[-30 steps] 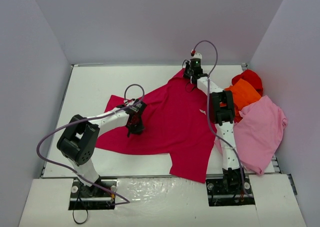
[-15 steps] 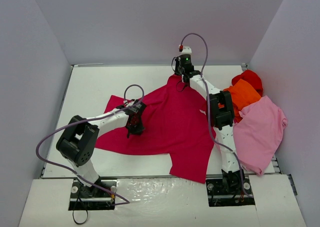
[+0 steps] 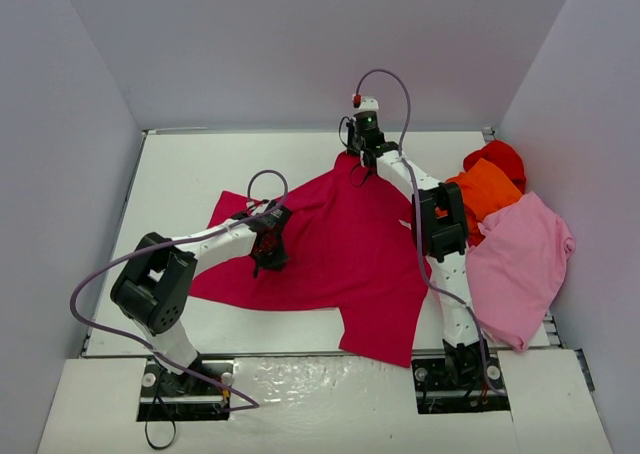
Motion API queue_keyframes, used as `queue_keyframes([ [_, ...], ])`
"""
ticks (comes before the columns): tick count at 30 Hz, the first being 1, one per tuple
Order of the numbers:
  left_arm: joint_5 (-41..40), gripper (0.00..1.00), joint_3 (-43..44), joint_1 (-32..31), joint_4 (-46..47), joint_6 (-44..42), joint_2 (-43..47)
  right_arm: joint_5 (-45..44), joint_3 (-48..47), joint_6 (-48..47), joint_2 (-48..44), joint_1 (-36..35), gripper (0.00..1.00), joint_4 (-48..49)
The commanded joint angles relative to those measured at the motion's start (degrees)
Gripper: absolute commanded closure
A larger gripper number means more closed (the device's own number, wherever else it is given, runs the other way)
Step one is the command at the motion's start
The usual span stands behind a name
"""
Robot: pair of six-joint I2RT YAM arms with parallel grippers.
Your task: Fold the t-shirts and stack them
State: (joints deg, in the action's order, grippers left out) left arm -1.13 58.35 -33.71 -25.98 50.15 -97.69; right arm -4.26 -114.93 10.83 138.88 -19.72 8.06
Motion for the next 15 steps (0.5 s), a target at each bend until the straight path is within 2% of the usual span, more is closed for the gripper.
queue_keyframes([
  [1, 0.86, 1.0, -3.1, -1.18, -1.9, 0.57, -3.99, -1.21, -3.11, -0.31, -0.17, 0.79, 1.0, -0.07],
  [15, 0.97, 1.0, -1.39, -1.69, -2.5, 0.4, -5.49, 1.96, -4.42, 1.55, 1.87, 1.35, 1.0, -4.27],
])
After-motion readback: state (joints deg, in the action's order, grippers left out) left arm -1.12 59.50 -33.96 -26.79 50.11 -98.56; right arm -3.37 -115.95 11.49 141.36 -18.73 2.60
